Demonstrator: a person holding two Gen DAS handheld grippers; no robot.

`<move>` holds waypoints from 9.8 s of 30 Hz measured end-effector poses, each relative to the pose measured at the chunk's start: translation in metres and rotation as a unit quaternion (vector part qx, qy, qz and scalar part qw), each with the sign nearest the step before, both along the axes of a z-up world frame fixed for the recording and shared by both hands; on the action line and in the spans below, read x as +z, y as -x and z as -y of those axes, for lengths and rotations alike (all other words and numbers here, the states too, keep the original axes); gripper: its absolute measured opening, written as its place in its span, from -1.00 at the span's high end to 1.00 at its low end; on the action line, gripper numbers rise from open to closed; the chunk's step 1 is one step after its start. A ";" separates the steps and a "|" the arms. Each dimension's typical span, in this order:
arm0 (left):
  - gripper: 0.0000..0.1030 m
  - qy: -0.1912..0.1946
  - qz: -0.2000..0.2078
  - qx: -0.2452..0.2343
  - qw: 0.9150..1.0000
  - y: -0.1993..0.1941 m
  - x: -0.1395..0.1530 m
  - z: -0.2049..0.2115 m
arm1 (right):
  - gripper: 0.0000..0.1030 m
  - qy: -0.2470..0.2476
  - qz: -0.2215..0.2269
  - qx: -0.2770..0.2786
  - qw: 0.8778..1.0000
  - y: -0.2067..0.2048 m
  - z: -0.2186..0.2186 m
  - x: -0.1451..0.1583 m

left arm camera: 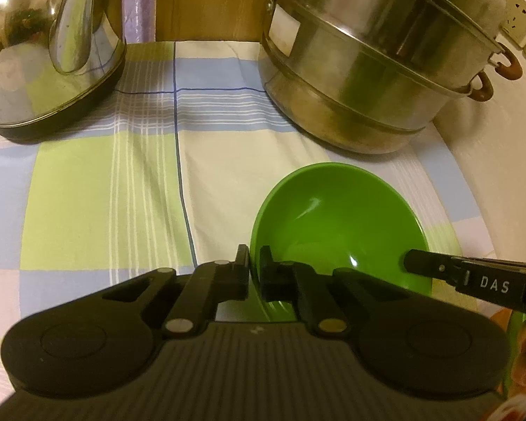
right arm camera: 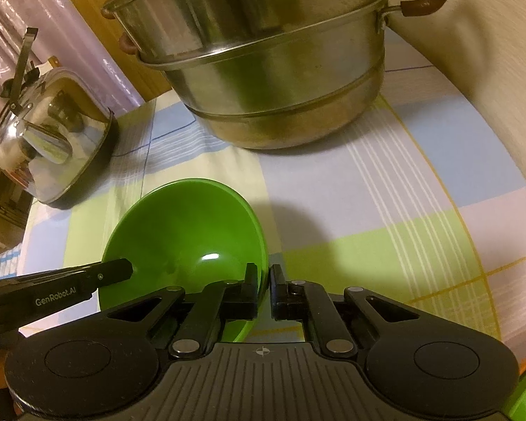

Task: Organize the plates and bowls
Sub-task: 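Lift the green bowl with both grippers and lower it into the nested bowls, then open both grippers and withdraw them from the bowl stack, then move both tools to the orange bowl rim and close both grippers, then lift the bowl stack with both grippers and carry it onto the pink plates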

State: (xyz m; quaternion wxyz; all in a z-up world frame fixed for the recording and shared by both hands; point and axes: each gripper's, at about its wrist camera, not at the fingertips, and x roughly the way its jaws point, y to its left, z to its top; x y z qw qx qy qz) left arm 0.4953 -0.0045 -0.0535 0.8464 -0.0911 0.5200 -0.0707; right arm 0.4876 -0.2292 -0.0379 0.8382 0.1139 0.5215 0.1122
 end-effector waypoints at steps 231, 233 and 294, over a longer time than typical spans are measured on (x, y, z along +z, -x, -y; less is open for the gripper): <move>0.44 0.037 -0.052 -0.194 0.979 0.087 0.024 0.255 | 0.38 -0.018 -0.035 -0.204 0.978 0.177 0.230 0.027; 0.46 0.036 -0.055 -0.193 0.979 0.087 0.023 0.256 | 0.45 -0.021 -0.039 -0.203 0.978 0.175 0.230 0.025; 0.67 0.005 -0.021 -0.147 0.989 0.125 0.093 0.184 | 0.62 0.011 -0.014 -0.140 0.990 0.185 0.154 0.091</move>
